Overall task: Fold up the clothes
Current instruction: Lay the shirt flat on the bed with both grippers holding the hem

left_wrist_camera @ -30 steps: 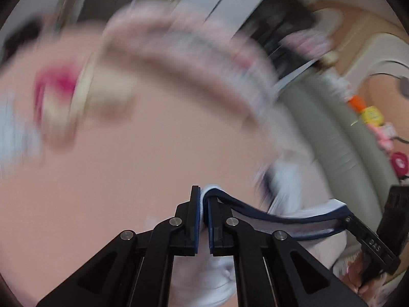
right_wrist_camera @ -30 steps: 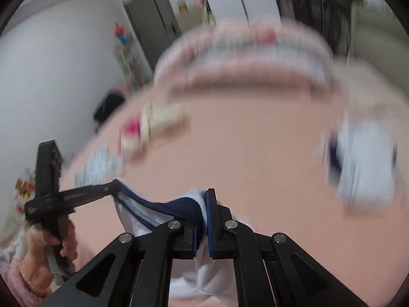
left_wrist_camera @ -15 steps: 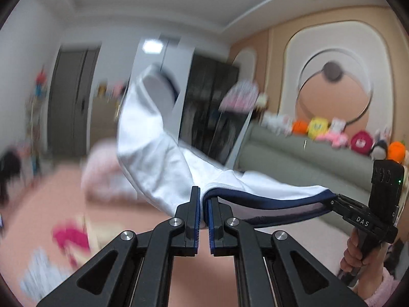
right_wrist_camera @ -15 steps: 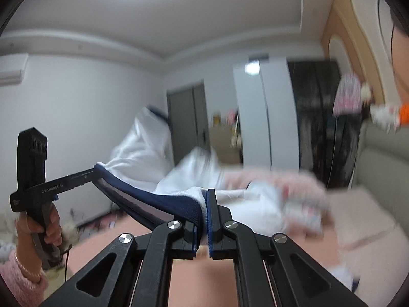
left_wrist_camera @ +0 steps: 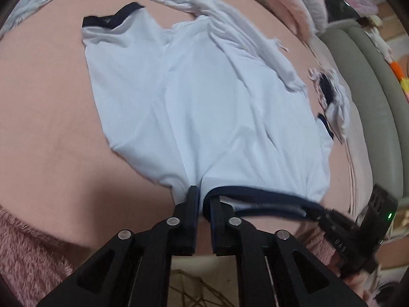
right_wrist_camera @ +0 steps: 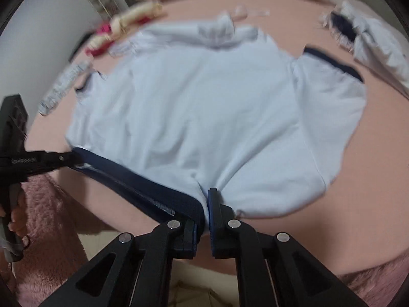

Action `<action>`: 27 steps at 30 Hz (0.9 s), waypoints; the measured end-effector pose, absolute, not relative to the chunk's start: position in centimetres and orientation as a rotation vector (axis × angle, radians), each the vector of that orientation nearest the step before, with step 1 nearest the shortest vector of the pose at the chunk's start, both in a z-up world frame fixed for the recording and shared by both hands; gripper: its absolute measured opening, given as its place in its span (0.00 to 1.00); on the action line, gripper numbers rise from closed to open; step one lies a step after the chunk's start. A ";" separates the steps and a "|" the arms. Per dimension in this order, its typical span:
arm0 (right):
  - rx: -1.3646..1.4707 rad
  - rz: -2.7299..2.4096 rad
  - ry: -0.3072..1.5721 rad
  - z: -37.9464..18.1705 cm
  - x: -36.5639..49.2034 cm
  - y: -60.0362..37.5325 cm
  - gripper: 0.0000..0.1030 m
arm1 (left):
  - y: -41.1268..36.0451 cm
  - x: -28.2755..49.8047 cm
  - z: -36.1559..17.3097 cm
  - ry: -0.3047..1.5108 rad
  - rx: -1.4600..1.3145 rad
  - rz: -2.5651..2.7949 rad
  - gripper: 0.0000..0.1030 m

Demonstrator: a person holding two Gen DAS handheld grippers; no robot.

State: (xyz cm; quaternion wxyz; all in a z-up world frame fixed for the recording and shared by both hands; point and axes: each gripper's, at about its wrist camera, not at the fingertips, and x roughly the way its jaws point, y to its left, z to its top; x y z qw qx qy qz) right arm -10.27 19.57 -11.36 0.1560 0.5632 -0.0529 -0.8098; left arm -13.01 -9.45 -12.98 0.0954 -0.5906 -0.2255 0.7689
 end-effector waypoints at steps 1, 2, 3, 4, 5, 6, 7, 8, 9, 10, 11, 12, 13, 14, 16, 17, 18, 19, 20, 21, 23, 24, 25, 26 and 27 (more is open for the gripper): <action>1.595 -2.319 -0.168 -10.9 -9.8 19.9 0.07 | -9.7 -12.5 -12.9 -0.694 -1.749 2.251 0.13; 1.577 -2.318 -0.185 -10.4 -9.4 20.2 0.08 | -9.9 -12.0 -12.9 -0.719 -1.747 2.222 0.15; 1.559 -2.318 -0.201 -9.9 -8.9 20.4 0.10 | -10.2 -11.5 -12.8 -0.745 -1.744 2.191 0.19; 1.539 -2.315 -0.219 -9.3 -8.4 20.6 0.12 | -10.6 -10.8 -12.7 -0.779 -1.731 2.151 0.22; 1.513 -2.308 -0.245 -8.6 -7.5 20.6 0.15 | -10.9 -10.2 -12.4 -0.803 -1.713 2.124 0.23; 1.482 -2.304 -0.273 -7.9 -7.2 21.0 0.18 | -11.2 -9.6 -12.0 -0.823 -1.695 2.102 0.26; 1.473 -2.308 -0.286 -7.5 -7.1 21.2 0.18 | -11.4 -9.3 -11.5 -0.827 -1.682 2.106 0.27; 1.463 -2.313 -0.299 -7.1 -6.9 21.5 0.20 | -11.6 -8.9 -11.0 -0.831 -1.669 2.110 0.27; 1.453 -2.317 -0.312 -6.7 -6.7 21.7 0.20 | -11.8 -8.7 -10.5 -0.842 -1.656 2.116 0.27; 1.443 -2.321 -0.325 -6.3 -6.6 21.9 0.21 | -12.2 -9.0 -10.2 -0.883 -1.644 2.138 0.27; 1.433 -2.325 -0.338 -6.0 -6.4 22.2 0.21 | -12.7 -9.3 -9.9 -0.925 -1.631 2.160 0.27; 1.424 -2.329 -0.350 -5.6 -6.3 22.4 0.22 | -13.0 -9.6 -9.8 -0.961 -1.624 2.180 0.27; 1.427 -2.334 -0.366 -5.5 -6.3 22.6 0.23 | -12.9 -10.3 -10.2 -0.969 -1.643 2.193 0.27; 1.476 -2.345 -0.392 -6.4 -7.0 22.8 0.23 | -12.9 -10.9 -10.7 -0.977 -1.662 2.206 0.27; 1.575 -2.362 -0.442 -8.2 -8.3 23.2 0.23 | -12.7 -11.8 -11.4 -1.026 -1.670 2.204 0.27; 1.616 -2.354 -0.458 -9.0 -8.8 23.2 0.24 | -12.6 -12.1 -11.7 -1.063 -1.663 2.193 0.27; 1.636 -2.323 -0.478 -9.8 -9.1 23.0 0.23 | -12.5 -12.4 -12.1 -1.099 -1.656 2.182 0.27; 1.643 -2.292 -0.503 -10.3 -9.2 22.7 0.23 | -12.4 -12.7 -12.4 -1.135 -1.648 2.171 0.27; 1.656 -2.270 -0.533 -10.8 -9.2 22.5 0.23 | -12.3 -13.0 -12.7 -1.171 -1.640 2.159 0.27; 1.667 -2.252 -0.567 -11.4 -9.0 22.4 0.23 | -12.3 -13.2 -13.0 -1.208 -1.632 2.151 0.27; 1.687 -2.218 -0.642 -12.6 -8.6 22.3 0.23 | -12.6 -13.4 -13.8 -1.235 -1.649 2.177 0.27; 1.688 -2.209 -0.709 -13.2 -8.4 22.7 0.23 | -12.5 -13.6 -14.2 -1.228 -1.669 2.195 0.27; 1.686 -2.201 -0.779 -13.8 -8.3 23.1 0.23 | -12.4 -13.8 -14.6 -1.212 -1.689 2.212 0.27; 1.673 -2.200 -0.860 -14.2 -8.2 23.8 0.23 | -11.8 -13.9 -14.6 -1.149 -1.712 2.229 0.26; 1.660 -2.205 -0.914 -14.3 -8.3 24.2 0.23 | -11.0 -14.1 -14.1 -1.051 -1.740 2.258 0.26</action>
